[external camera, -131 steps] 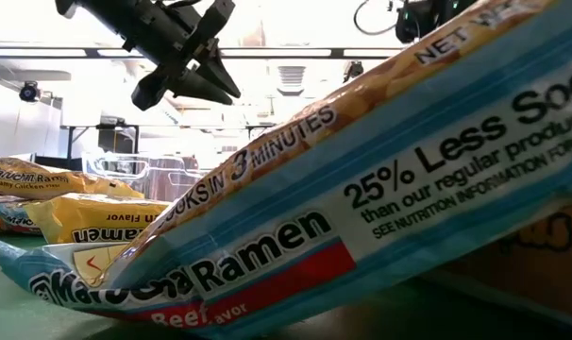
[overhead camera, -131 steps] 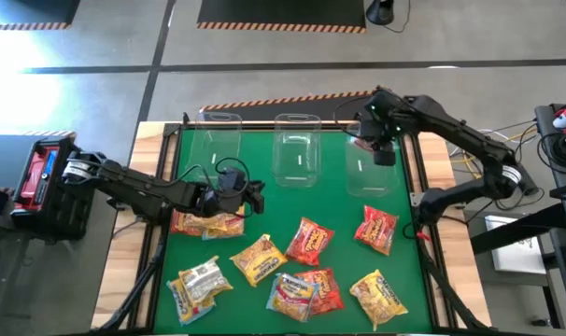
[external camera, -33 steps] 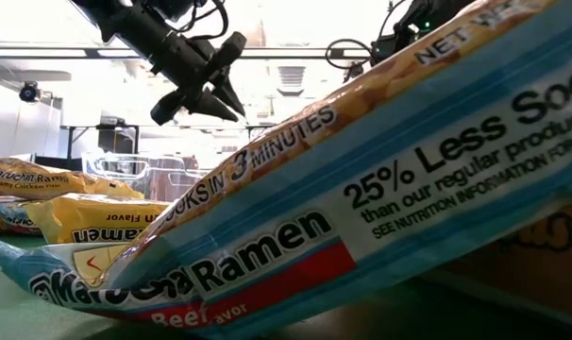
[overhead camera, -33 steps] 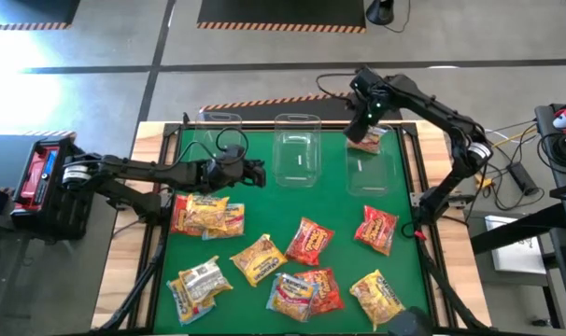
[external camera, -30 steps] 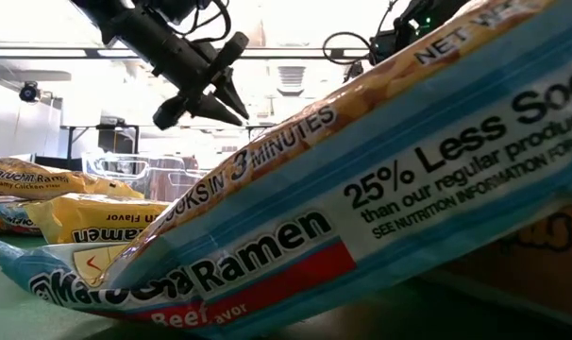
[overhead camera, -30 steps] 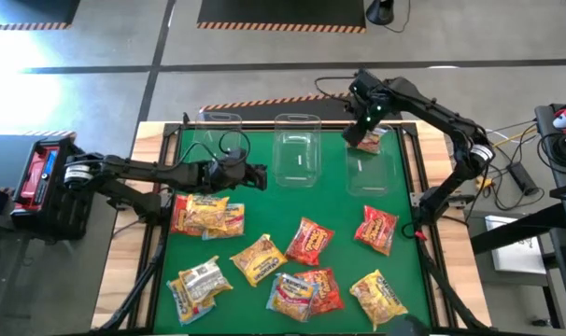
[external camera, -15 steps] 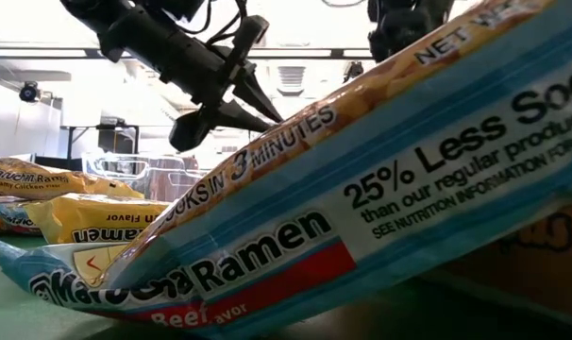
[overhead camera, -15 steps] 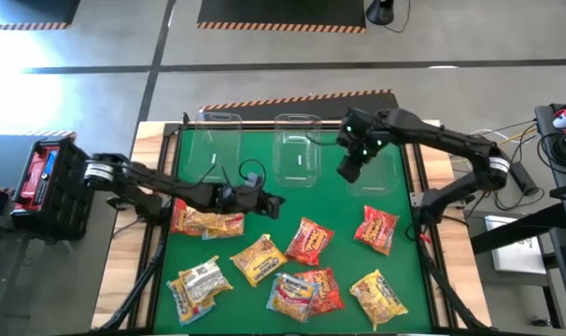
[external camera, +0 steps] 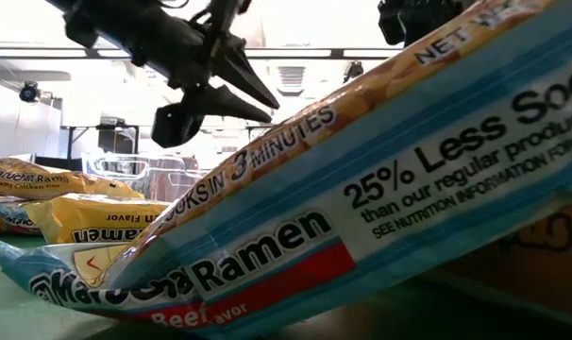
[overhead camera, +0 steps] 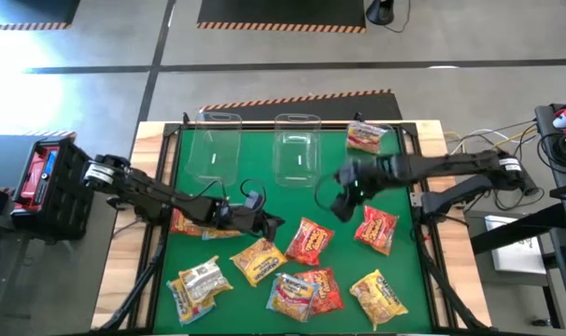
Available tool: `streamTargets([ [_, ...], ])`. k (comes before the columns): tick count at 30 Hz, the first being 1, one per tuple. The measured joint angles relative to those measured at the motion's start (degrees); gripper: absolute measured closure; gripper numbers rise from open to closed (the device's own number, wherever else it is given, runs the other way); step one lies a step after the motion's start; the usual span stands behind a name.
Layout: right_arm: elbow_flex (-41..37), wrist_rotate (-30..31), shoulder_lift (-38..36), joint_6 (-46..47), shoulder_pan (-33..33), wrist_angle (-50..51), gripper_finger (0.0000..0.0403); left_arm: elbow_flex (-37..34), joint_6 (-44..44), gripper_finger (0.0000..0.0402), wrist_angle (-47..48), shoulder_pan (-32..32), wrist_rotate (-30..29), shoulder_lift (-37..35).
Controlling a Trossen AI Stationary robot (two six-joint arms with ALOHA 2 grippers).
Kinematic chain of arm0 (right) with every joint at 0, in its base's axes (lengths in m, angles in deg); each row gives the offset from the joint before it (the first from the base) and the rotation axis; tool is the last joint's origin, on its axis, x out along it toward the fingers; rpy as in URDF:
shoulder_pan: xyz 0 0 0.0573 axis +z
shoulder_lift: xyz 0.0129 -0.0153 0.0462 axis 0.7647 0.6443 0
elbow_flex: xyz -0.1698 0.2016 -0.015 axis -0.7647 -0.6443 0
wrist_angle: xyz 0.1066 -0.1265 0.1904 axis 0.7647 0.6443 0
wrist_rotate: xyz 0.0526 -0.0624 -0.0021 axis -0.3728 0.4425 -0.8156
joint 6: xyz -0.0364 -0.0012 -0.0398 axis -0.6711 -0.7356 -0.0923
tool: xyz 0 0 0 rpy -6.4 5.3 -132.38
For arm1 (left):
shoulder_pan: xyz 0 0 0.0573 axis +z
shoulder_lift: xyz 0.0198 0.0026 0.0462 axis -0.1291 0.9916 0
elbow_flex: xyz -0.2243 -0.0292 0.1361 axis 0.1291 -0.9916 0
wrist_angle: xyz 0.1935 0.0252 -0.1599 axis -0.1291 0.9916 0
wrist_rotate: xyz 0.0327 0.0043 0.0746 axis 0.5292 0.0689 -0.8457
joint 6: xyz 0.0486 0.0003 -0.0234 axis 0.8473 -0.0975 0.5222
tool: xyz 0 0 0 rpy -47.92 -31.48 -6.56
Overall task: Sort Maruchan noodles
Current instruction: Put the orange noodle pack into the middle transparent bin
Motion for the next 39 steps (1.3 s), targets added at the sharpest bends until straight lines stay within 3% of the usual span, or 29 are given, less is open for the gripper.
streamTargets([
  [4, -4.84, 3.48, 0.02, 10.59, 8.00, -8.41, 0.0330, 0.00, -0.34, 0.0342, -2.62, -3.17, -0.26, 1.60],
  [8, -9.06, 12.03, 0.02, 22.98, 15.40, -14.80, 0.0329, 0.00, -0.40, 0.0342, -7.38, -4.40, -0.35, 4.54],
  [16, -13.18, 24.62, 0.04, 39.17, 23.56, -17.17, 0.0328, 4.18, -1.25, 0.0342, -10.40, -4.50, -0.02, 12.30],
  [24, -17.48, 24.31, 0.04, 44.20, 25.79, -17.53, 0.0326, 9.21, -1.31, 0.0342, -8.04, -4.48, 1.49, 18.32],
  [39, -18.59, 24.93, 2.15, 46.12, 25.75, -19.66, 0.0317, 9.46, -6.34, 0.0342, -5.11, -3.71, 1.51, 21.69],
])
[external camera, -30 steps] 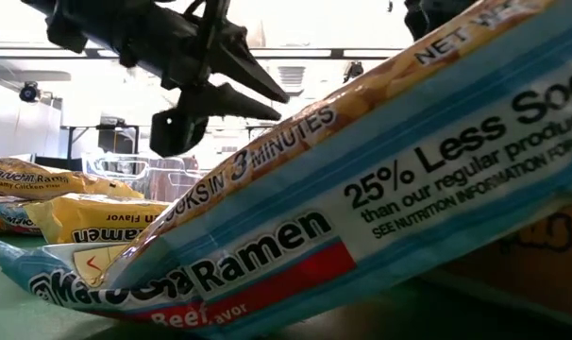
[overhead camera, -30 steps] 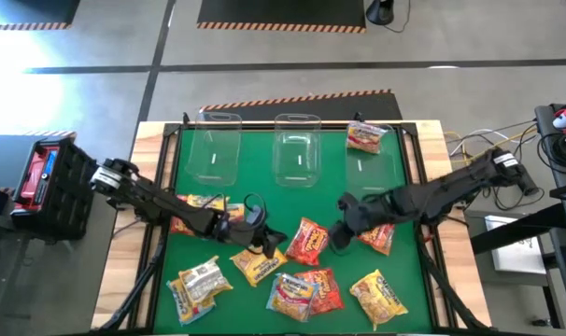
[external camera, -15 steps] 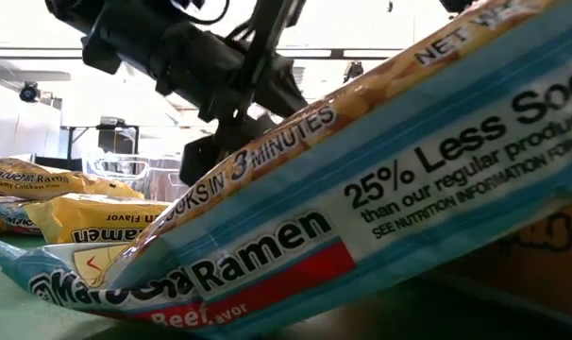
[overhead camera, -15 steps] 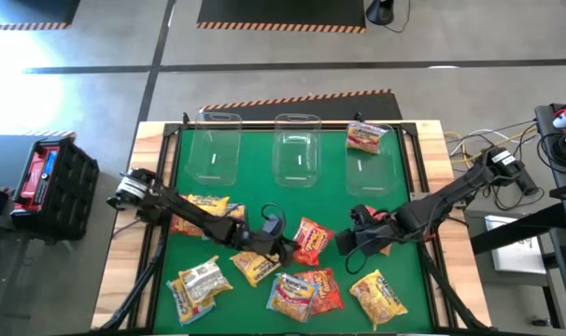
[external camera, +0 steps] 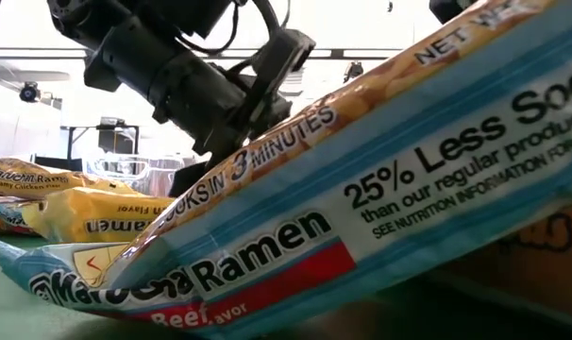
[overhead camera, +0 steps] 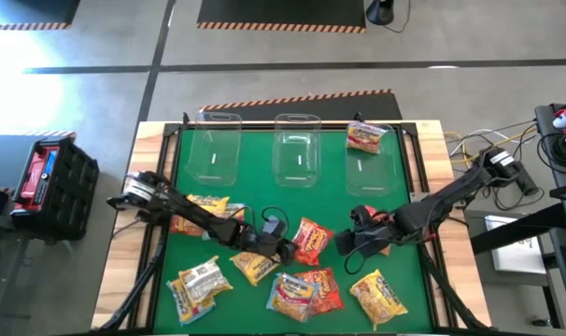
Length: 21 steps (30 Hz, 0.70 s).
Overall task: Sort Maruchan noodles
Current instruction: Put the orange noodle pack into the middle transparent bin
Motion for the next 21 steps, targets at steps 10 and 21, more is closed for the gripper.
streamTargets([
  [10, 0.07, -0.42, 6.92, 2.03, 0.00, -5.51, 0.0301, 0.03, -1.19, 0.0342, 3.02, 0.47, -0.07, 0.99],
  [21, 0.08, -0.62, 7.16, -0.67, 0.09, -9.89, 0.0251, 0.07, -1.27, 0.0342, 4.78, 1.05, -0.07, 0.99],
])
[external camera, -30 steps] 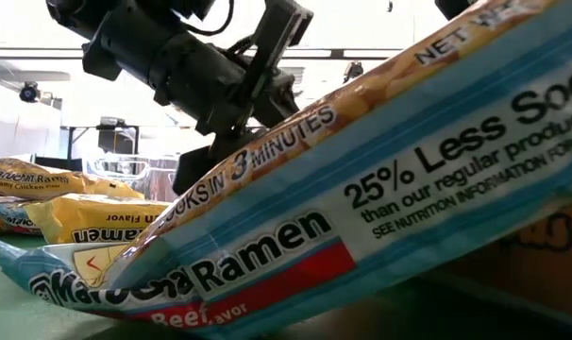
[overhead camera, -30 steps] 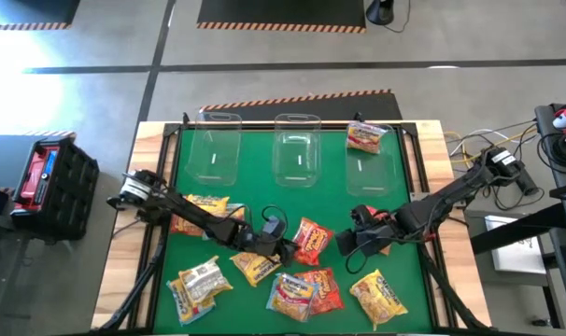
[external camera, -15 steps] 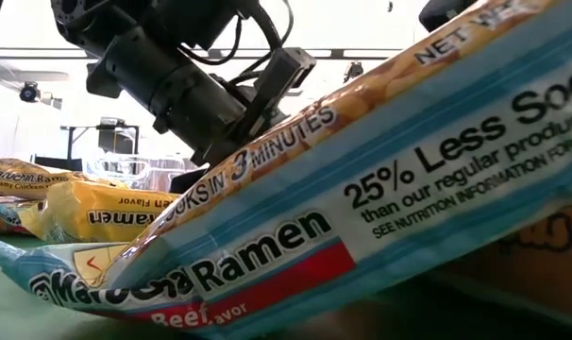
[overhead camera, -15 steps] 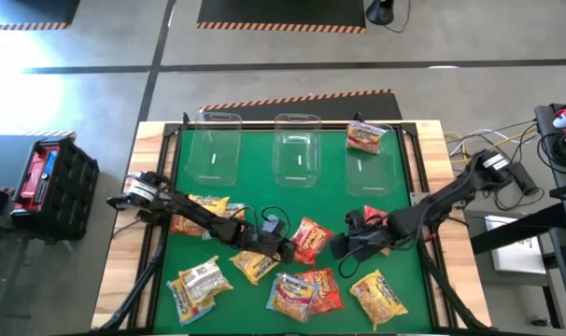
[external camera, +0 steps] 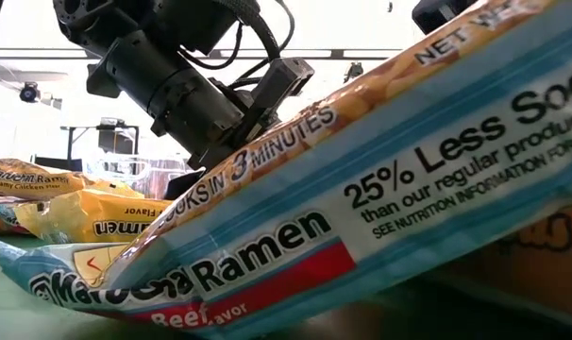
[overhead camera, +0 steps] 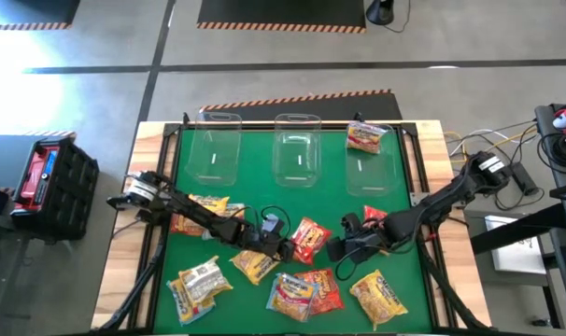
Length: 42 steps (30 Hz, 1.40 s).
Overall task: Sort Maruchan noodles
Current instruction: Put the orange noodle pack into the middle transparent bin
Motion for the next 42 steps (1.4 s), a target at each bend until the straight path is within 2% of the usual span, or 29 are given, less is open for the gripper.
streamTargets([
  [11, 0.09, -1.22, 4.91, 5.44, -0.11, -3.87, 0.0184, -0.04, 0.15, 0.0342, 0.06, 0.28, 0.00, 0.02],
  [16, 0.09, 2.54, 5.44, 2.32, -0.11, -8.20, 0.0162, -0.07, 0.13, 0.0342, 0.06, 0.33, -0.13, 0.07],
  [19, 0.09, 5.42, 5.66, 1.83, -0.28, -9.34, 0.0158, -0.09, -0.14, 0.0342, 0.06, 0.35, -0.42, 0.07],
  [29, 0.07, 8.04, 5.79, 3.90, -0.09, -8.92, 0.0161, -0.13, -1.14, 0.0342, -0.03, 0.39, -0.46, 0.11],
  [36, -0.02, 8.04, 8.21, 8.34, 0.21, -9.48, 0.0159, -0.13, -1.18, 0.0342, -0.06, 0.39, -0.46, 0.12],
  [42, -0.04, 8.08, 11.00, 8.60, -0.23, -10.49, 0.0159, -0.14, -1.18, 0.0342, 0.12, 0.39, -0.48, 0.13],
])
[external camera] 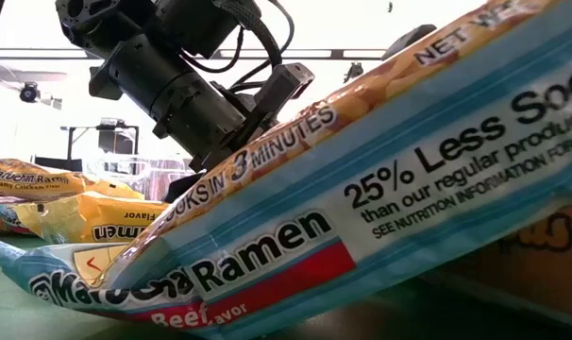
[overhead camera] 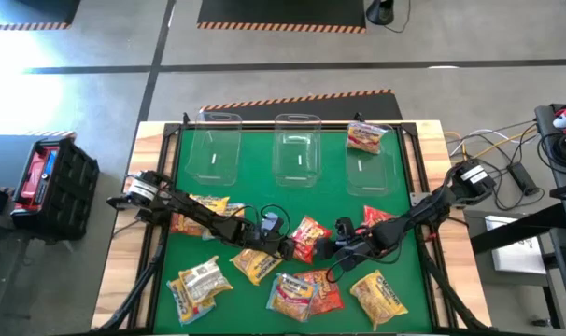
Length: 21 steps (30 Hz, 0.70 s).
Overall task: Sort Maruchan noodles
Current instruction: Put the orange noodle pack into the middle transparent bin
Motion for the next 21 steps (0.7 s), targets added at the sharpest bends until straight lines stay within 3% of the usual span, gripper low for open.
streamTargets([
  [21, -0.04, 3.44, 1.18, -12.02, -2.13, -6.14, 0.0175, -0.08, -0.37, 0.0342, -0.40, 0.02, -0.04, 0.04],
])
